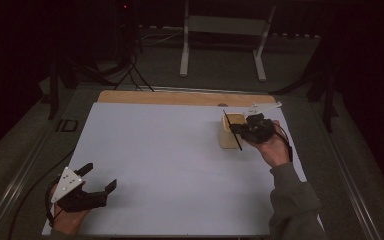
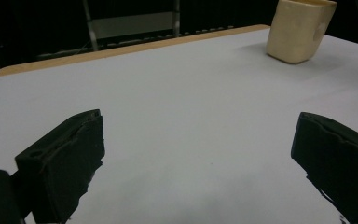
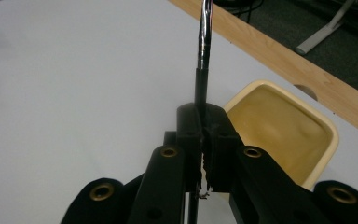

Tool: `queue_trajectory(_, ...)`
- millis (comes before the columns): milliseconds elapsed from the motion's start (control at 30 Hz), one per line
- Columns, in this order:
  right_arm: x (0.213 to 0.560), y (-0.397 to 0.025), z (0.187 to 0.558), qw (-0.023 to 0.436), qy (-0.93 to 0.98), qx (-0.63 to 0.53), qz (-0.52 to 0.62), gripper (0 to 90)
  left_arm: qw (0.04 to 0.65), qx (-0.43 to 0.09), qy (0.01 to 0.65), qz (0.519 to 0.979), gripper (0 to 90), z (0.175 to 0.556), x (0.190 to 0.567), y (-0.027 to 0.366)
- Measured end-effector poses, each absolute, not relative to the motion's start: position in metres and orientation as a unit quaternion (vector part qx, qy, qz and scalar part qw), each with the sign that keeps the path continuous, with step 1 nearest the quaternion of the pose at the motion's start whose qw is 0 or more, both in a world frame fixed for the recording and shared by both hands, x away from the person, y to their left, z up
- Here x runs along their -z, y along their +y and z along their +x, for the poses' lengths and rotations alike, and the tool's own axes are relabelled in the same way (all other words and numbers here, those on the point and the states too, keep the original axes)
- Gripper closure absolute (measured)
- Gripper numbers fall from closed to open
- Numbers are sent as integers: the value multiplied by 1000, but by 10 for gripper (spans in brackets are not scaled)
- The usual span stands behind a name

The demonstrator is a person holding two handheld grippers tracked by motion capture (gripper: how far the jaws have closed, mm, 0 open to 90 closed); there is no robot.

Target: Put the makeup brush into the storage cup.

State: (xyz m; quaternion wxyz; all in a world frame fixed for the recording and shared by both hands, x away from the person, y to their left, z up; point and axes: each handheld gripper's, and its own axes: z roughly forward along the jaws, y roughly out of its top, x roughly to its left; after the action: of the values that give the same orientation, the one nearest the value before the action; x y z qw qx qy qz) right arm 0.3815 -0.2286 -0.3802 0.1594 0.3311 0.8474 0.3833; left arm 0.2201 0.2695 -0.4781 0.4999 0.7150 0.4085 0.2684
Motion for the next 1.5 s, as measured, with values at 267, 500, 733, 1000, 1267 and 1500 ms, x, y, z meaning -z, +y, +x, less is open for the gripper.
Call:
queue_trajectory(267,377,-232,382,163,835,-403,338,857,500,-268,408,715,37,220,478,269)
queue_trajectory(500,375,-234,382,166,826,-416,343,857,500,-268,408,715,37,220,478,269)
queue_trajectory(733,373,-235,383,168,818,-427,347,857,499,-269,408,716,37,220,478,269)
queue_trajectory(1000,371,-235,384,170,808,-442,350,857,500,-269,408,715,37,220,478,269)
queue_trajectory(1267,370,-236,384,177,798,-453,355,857,500,-269,408,715,37,220,478,269)
queue_trajectory(1500,368,-236,385,184,787,-466,361,856,500,-270,408,715,37,220,478,269)
